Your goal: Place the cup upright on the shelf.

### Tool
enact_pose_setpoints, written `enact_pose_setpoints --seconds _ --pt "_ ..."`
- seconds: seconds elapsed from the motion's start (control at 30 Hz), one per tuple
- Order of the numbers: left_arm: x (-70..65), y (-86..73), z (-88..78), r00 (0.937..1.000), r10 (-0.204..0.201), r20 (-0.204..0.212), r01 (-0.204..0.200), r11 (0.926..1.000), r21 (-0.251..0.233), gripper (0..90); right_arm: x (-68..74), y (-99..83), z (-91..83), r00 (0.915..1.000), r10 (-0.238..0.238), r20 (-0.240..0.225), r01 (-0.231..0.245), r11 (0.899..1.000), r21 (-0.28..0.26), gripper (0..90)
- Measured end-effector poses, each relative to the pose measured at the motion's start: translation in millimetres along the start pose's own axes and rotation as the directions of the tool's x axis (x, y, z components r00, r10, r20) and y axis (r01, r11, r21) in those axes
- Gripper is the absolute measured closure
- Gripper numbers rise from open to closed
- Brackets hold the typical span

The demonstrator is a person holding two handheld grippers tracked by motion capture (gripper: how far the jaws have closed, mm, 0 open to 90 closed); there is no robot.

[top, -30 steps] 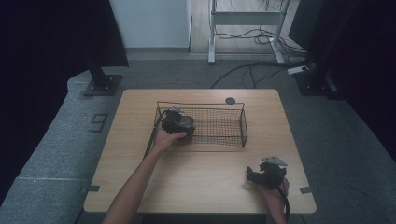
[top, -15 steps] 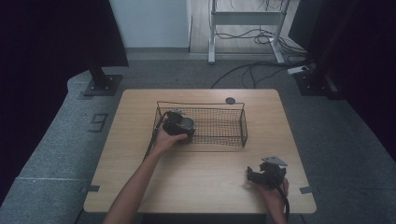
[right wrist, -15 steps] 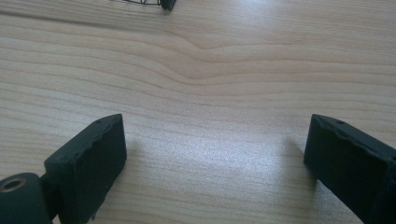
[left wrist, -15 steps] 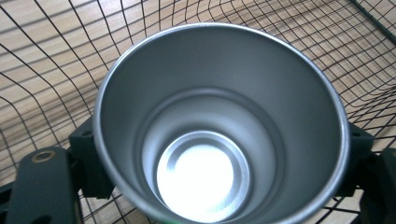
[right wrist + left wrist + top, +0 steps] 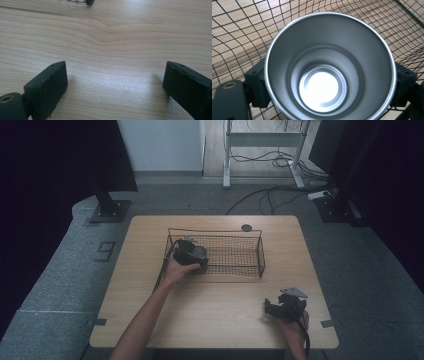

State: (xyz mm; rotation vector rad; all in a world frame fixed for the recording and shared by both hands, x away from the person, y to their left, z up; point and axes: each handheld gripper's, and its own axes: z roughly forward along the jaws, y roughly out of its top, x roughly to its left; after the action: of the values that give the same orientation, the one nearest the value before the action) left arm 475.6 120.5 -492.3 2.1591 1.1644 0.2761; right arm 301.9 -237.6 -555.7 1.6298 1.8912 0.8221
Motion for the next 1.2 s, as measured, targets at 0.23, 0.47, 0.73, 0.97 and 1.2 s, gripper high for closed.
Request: enact_pose_setpoints --seconds 0.23,0.47,0.73,0.97,1.2 --pt "-1.3 0.9 -5.2 1.0 -0.002 0.008 0.002 0.9996 -0.028 11.7 0.0 0.0 0.0 1.0 0.0 0.0 0.0 1.0 0.0 5.6" --pt "-1.6 3.3 -13.3 1.0 0.0 -0.005 -0.001 0.9973 -0.074 11.9 0.0 0.0 0.0 1.0 0.0 0.0 0.0 1.0 0.0 5.6" --pt "-1.6 6.3 -29.3 1.0 -0.006 -0.006 0.005 0.9906 -0.137 12.8 0.0 0.0 0.0 1.0 0.0 0.0 0.0 1.0 0.0 5.6" --pt "-1.8 8.4 -45.5 1.0 0.0 0.004 0.001 0.984 -0.178 13.6 0.1 0.0 0.0 1.0 0.0 0.0 0.0 1.0 0.0 5.6" --pt "-4.1 5.8 -59.5 0.9995 0.031 0.006 -0.029 0.9788 -0.203 14.0 0.0 0.0 0.0 1.0 0.0 0.0 0.0 1.0 0.0 5.6"
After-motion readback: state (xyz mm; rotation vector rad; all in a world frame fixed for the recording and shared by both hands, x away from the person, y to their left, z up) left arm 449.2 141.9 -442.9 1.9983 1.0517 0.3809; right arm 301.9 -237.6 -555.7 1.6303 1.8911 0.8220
